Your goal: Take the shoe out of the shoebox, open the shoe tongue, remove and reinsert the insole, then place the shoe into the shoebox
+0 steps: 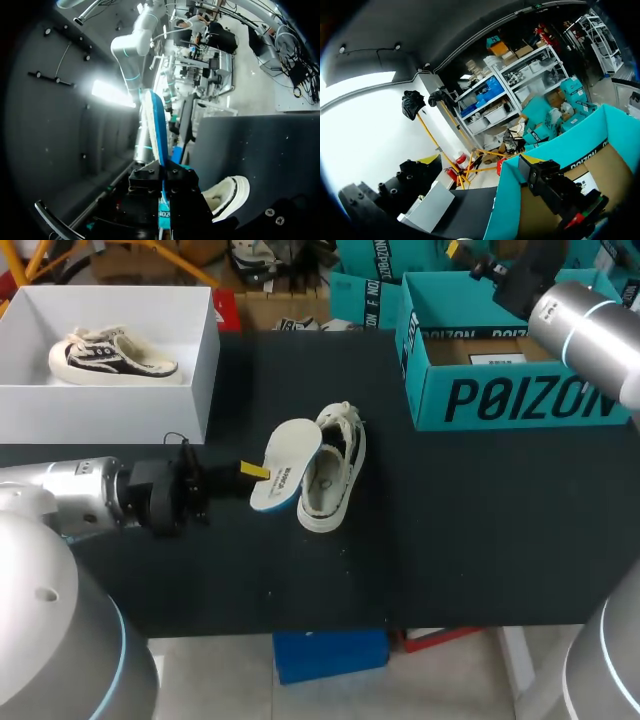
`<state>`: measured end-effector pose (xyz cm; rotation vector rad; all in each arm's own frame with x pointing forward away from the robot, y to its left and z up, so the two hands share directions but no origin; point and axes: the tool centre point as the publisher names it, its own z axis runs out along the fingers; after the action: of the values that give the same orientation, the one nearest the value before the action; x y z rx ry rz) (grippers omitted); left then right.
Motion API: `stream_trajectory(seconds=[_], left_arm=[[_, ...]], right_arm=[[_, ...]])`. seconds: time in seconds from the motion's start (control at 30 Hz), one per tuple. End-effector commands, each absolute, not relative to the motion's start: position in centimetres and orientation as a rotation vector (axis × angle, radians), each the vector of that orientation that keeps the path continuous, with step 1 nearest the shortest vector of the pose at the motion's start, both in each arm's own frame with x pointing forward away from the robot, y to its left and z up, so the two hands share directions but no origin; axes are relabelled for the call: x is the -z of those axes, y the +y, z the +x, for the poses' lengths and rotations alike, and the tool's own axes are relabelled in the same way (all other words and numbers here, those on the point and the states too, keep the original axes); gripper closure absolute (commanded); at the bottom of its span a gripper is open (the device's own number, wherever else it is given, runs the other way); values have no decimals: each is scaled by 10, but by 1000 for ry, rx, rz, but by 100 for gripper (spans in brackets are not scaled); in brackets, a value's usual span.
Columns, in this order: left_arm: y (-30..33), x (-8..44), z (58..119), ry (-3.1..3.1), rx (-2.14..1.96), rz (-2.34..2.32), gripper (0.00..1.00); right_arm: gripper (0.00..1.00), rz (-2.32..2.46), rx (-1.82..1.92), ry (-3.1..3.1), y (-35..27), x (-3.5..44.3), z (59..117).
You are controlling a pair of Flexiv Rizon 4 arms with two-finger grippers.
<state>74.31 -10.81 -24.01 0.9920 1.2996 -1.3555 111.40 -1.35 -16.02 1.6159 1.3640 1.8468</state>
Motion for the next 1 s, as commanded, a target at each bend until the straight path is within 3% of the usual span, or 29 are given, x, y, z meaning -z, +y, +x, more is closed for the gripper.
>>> stream_trajectory(seconds=[0.03,0.57,1.0], left_arm=[[-110,240,743,1305,1352,993,100],[-114,243,743,1304,1367,991,100],[-117,242,741,1291,1377,985,100]], right_arm=[[0,2077,-993,2467,-11,149,1097],[0,2153,-689,2408,-23,130,1026],[0,2151,-448,2509,-25,121,1013]])
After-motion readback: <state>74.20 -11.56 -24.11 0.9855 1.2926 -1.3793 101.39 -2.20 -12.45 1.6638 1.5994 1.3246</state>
